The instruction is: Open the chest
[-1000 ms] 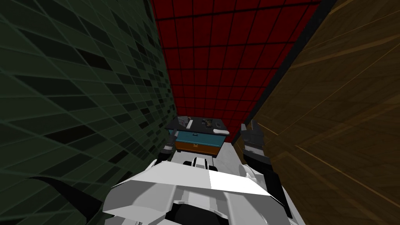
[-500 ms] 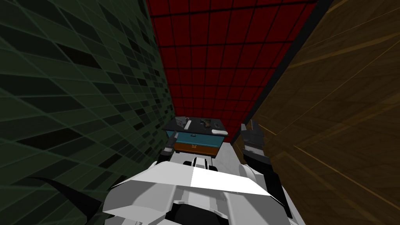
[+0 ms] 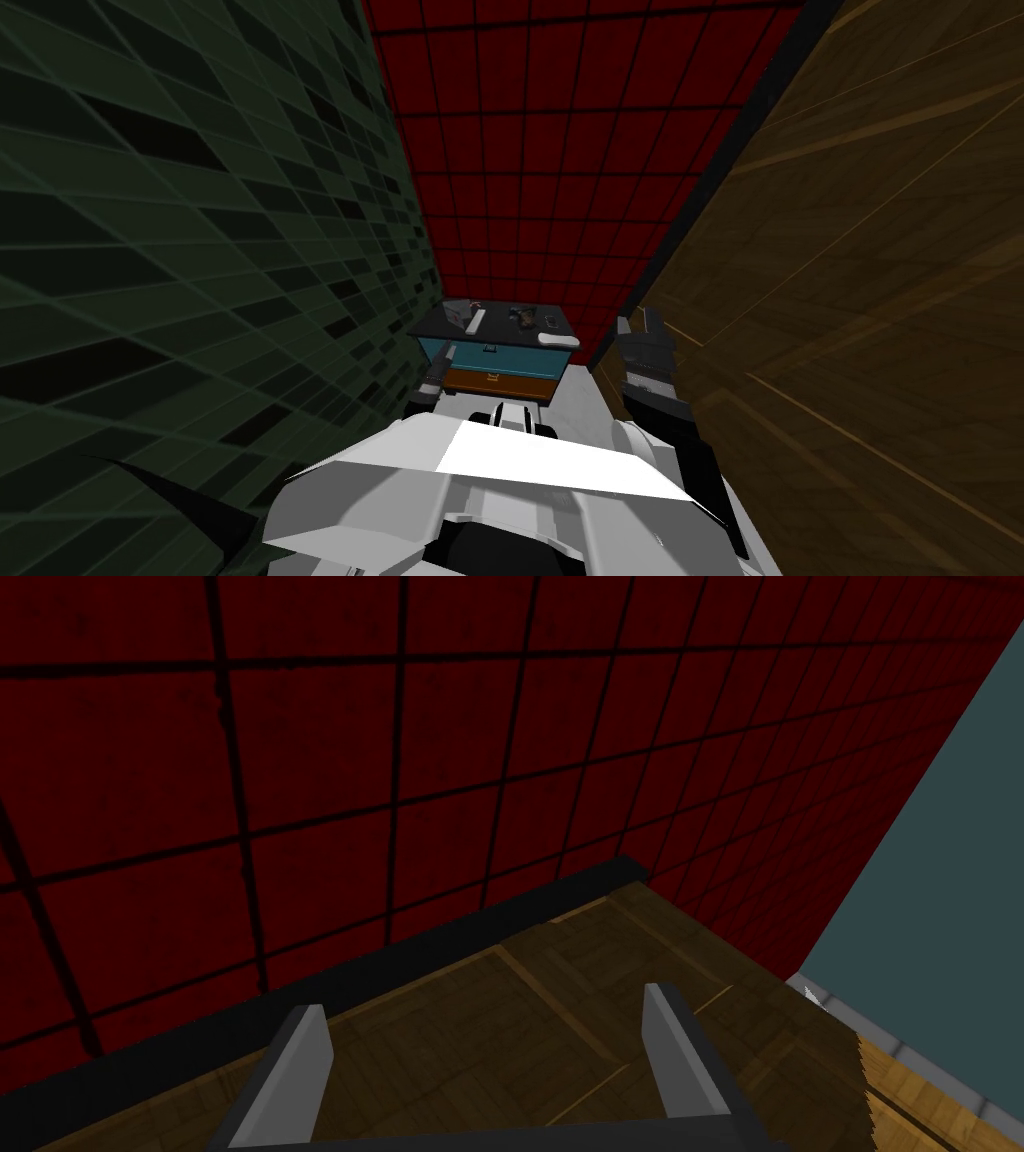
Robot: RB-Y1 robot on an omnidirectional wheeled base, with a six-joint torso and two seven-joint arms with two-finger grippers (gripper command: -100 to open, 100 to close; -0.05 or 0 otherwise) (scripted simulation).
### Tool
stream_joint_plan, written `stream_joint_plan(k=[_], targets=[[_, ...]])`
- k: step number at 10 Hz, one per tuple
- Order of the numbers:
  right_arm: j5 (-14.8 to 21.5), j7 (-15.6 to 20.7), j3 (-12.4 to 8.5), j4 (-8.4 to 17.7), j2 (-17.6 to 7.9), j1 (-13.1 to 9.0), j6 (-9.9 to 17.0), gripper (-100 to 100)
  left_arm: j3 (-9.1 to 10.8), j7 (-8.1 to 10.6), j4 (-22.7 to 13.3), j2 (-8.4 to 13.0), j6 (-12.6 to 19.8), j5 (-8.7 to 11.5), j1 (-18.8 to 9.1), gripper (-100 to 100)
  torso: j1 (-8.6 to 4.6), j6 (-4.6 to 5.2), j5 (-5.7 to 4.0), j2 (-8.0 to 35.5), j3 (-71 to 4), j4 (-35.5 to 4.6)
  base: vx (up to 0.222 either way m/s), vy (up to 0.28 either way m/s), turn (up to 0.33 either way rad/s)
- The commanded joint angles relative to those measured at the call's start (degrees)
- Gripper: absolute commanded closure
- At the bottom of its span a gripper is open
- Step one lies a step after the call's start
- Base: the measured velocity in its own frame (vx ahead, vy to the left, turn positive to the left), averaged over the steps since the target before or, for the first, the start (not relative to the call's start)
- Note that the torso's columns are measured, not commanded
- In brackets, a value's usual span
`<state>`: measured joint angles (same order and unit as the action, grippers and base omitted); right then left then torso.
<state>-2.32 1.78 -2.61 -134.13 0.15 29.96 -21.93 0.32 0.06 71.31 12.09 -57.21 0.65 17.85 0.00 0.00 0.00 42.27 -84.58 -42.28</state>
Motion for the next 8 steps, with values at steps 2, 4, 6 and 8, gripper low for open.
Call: stream_joint_plan(k=[2, 4, 6, 8], targets=[[0.0, 0.0, 0.0, 0.0, 0.0, 0.0, 0.0, 0, 0.01, -0.45, -5.22, -0.3, -2.51, 0.11, -1.13, -100, -0.02, 0.0, -0.01, 0.02, 0.01, -0.01, 0.029, -0.035, -0.027], [0.0, 0.0, 0.0, 0.0, 0.0, 0.0, 0.0, 0, 0.05, -0.68, -8.03, -0.54, -4.18, 0.2, -1.84, -100, 0.01, 0.0, 0.0, 0.01, 0.01, 0.0, 0.033, -0.03, -0.023], [0.0, 0.0, 0.0, 0.0, 0.0, 0.0, 0.0, 0, 0.08, -0.91, -11.18, -0.85, -5.81, 0.29, -2.53, -100, -0.01, 0.0, 0.0, -0.02, -0.01, 0.0, 0.036, -0.032, -0.027], [0.0, 0.0, 0.0, 0.0, 0.0, 0.0, 0.0, 0, 0.11, -1.14, -14.04, -1.25, -7.38, 0.37, -3.21, -100, -0.01, 0.0, 0.0, 0.04, 0.02, -0.01, 0.024, -0.032, -0.022]])
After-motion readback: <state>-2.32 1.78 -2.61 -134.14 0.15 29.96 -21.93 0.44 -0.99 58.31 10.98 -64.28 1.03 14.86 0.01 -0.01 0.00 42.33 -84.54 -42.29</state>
